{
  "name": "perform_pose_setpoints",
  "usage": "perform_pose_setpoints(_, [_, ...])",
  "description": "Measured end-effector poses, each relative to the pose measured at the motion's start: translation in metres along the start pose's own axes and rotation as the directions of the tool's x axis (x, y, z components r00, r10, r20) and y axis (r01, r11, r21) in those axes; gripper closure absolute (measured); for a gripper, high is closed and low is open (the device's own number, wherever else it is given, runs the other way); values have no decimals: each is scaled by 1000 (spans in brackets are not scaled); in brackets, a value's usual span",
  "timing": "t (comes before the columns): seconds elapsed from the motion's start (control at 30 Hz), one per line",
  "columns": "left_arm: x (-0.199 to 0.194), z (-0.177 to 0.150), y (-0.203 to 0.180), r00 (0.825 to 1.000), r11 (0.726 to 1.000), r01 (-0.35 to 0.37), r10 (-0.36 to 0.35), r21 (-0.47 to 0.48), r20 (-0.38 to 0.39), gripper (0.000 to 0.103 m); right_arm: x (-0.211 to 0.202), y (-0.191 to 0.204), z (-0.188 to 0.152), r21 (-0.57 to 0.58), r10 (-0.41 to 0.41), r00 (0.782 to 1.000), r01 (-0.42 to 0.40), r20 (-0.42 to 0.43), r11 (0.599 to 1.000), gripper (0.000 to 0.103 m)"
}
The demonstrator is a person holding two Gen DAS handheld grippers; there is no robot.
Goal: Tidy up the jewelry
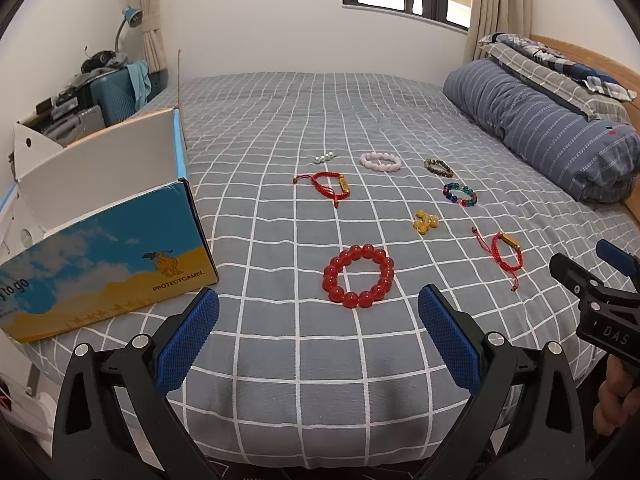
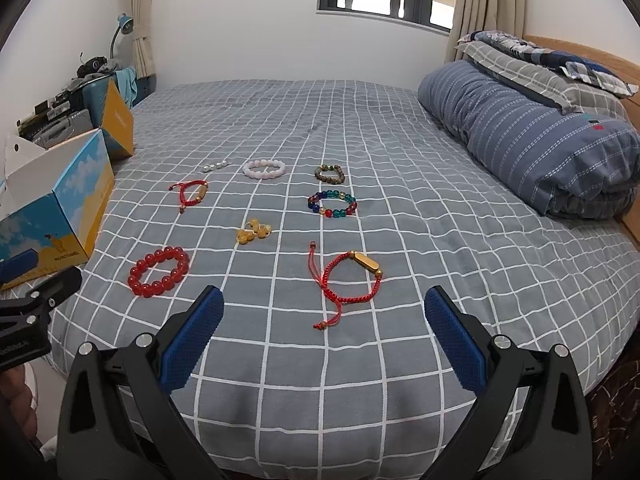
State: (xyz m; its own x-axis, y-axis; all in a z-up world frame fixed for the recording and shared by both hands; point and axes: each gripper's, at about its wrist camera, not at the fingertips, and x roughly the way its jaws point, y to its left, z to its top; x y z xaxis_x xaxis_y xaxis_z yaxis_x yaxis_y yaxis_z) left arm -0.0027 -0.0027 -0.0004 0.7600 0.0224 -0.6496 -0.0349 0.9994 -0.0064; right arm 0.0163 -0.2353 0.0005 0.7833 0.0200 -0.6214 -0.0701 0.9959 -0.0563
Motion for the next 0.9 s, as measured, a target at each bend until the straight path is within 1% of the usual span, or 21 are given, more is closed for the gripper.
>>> perform_pose_setpoints(0.3, [2,0,-1,1000,1000,-15,15,2,-5,6,2,1,1,-2,-14,1000,14,6,1000,8])
perform_pose_setpoints(0.5, [4,-1,-1,1000,1000,-21,21,4,-10,6,3,0,1,3,0,1000,0,4,1000,8])
perform_pose_setpoints(0.73, [-2,0,-4,1000,1000,-24,23,19,11,6,5,0,1,21,17,1000,-17,-4,1000,8])
perform_pose_setpoints(0.9, [-6,2,-4,999,999,-31,30,24,31,6,7,0,1,26,5,1000,-5,-10,1000,8])
